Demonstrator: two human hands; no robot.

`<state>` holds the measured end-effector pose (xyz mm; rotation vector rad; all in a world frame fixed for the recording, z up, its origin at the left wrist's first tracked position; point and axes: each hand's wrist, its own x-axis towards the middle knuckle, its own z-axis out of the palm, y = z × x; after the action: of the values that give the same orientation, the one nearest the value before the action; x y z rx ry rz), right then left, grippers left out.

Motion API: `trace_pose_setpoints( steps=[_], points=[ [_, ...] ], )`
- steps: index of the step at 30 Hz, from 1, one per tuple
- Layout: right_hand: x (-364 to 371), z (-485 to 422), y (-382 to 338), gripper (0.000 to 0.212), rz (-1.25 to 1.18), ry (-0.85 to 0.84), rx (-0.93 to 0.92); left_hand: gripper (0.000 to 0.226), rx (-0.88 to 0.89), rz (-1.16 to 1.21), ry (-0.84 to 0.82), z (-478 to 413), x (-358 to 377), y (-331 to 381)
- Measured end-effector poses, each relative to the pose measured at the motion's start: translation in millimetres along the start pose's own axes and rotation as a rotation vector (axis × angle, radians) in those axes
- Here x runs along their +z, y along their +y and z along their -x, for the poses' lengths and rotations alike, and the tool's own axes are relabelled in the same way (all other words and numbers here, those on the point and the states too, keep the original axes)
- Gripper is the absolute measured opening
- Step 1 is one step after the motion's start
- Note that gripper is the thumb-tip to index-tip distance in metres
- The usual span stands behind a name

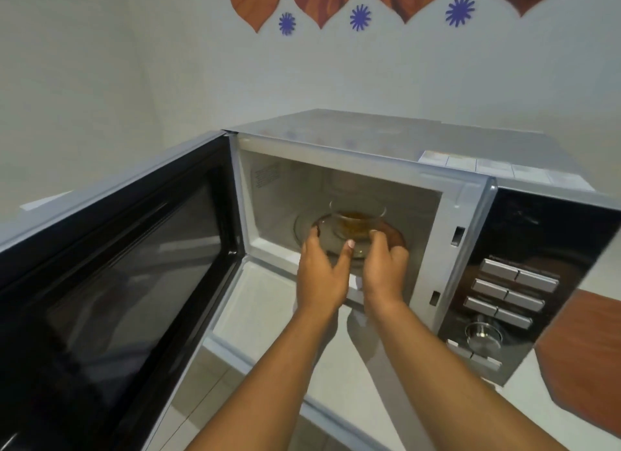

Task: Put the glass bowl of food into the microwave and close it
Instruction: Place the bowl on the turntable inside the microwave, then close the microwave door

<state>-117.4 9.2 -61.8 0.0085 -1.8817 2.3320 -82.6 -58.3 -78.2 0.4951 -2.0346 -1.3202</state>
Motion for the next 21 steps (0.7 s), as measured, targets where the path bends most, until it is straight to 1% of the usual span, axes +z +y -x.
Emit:
trace_pose_setpoints(
  steps=[3,5,8,11,12,13,15,16,18,21],
  points=[
    [-16.8,25.9,6.0,0.024,0.021,-0.052,-0.061,0.068,-0.025,-0.015,0.002,37.7,-15.5,-7.9],
    [-29.2,37.9,12.2,0.023,0.044,-0.088,-0.082,0.068,0.004,-0.062,-0.015,56.5,-27.4,-16.0],
    [-50.4,60.2,20.1,0.02,0.124,-0.166,-0.063,0.067,0.071,-0.195,-0.113,85.9,-47.4,-32.1],
    [-76.2,85.5,28.8,0.014,0.248,-0.277,-0.069,0.066,0.091,-0.353,-0.212,111.6,-62.9,-50.8],
    [-86.5,94.6,32.8,0.014,0.365,-0.313,-0.093,0.066,0.107,-0.433,-0.243,117.7,-67.6,-57.6],
    [-97.4,103.0,36.6,0.019,0.574,-0.357,-0.164,0.065,0.128,-0.531,-0.289,122.5,-71.3,-62.4],
    [-116.9,116.6,44.6,0.04,1.148,-0.391,-0.415,0.066,0.168,-0.688,-0.38,130.3,-76.3,-67.2],
    [-123.5,123.2,45.8,0.048,1.3,-0.402,-0.491,0.068,0.173,-0.708,-0.399,134.3,-79.0,-66.8],
    [-131.5,133.3,46.0,0.058,1.374,-0.435,-0.49,0.071,0.183,-0.664,-0.389,144.1,-87.5,-61.9],
    [-135.5,139.3,51.2,0.066,1.455,-0.449,-0.488,0.072,0.241,-0.569,-0.385,163.3,-109.0,-44.8]
  ],
)
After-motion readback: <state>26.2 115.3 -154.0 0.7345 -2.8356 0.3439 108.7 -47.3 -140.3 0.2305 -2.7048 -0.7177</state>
